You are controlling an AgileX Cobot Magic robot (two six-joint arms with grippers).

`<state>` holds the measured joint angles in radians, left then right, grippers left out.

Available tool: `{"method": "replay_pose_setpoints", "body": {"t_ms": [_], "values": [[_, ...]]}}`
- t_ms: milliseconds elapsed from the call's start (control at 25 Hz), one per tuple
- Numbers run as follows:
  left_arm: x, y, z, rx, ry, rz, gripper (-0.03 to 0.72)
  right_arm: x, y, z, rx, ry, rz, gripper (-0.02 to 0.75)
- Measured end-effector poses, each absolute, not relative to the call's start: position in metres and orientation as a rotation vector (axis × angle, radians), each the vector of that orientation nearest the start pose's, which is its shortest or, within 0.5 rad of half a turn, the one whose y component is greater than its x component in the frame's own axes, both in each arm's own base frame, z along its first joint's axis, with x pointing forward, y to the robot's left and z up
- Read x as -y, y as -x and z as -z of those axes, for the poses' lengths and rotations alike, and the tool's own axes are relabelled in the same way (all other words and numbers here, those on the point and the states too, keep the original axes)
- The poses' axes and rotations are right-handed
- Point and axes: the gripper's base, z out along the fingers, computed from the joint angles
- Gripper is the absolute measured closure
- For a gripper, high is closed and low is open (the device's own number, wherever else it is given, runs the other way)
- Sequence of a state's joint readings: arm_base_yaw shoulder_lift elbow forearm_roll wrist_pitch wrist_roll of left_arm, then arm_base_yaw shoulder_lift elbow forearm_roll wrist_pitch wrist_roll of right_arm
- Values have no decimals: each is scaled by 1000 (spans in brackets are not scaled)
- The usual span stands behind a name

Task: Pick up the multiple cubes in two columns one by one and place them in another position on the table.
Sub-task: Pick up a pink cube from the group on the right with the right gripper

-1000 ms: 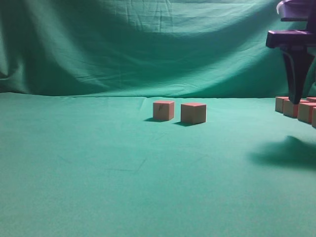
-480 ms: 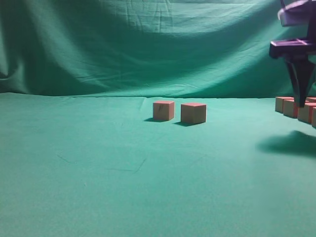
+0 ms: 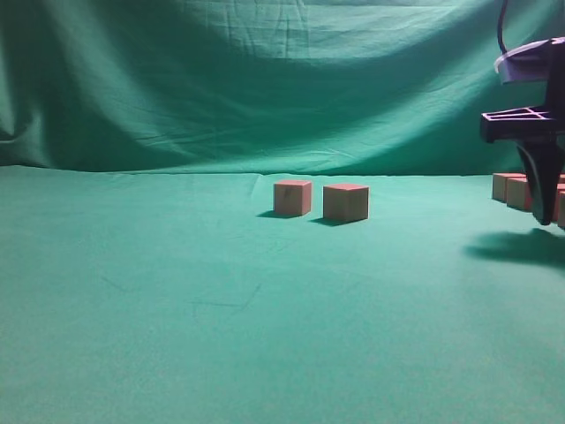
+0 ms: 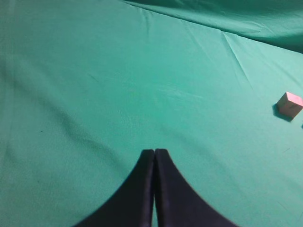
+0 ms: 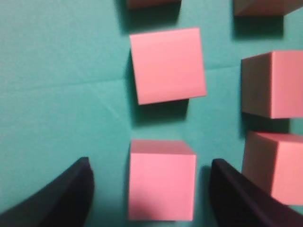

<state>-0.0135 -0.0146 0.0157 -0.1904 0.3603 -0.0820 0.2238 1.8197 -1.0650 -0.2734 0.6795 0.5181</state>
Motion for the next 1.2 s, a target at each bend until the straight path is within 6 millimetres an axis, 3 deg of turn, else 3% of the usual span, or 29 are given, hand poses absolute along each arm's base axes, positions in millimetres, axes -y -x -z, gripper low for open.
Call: {"method": "replay_pose_setpoints", "body": {"t_ms": [200,400,480,600,760,960,1080,1200], "values": [[7,-52,-177,-1837,181,253,688,-60,-334,-162,-2858,-143,146,476],[7,-52,-177,-1837,181,253,688,-60,-338,-172,-2878,-162,176,470],[7,-52,-177,-1837,181,253,688,-61,-343,-184,-2900,-159,202,470],[7,-52,-177,-1837,181,253,688,-74,-348,-210,-2951,-13,215,470],[7,-52,-177,-1837,181,253,688,-121,-347,-249,-2959,264,103,470],[7,-52,-177,-1837,181,253,688,-189,-335,-291,-2831,523,-18,470],[7,-52,-177,-1837,181,253,688,-231,-331,-299,-2776,647,-61,470],[7,-52,-177,-1837,181,253,688,-268,-335,-294,-2742,702,-97,470]]}}
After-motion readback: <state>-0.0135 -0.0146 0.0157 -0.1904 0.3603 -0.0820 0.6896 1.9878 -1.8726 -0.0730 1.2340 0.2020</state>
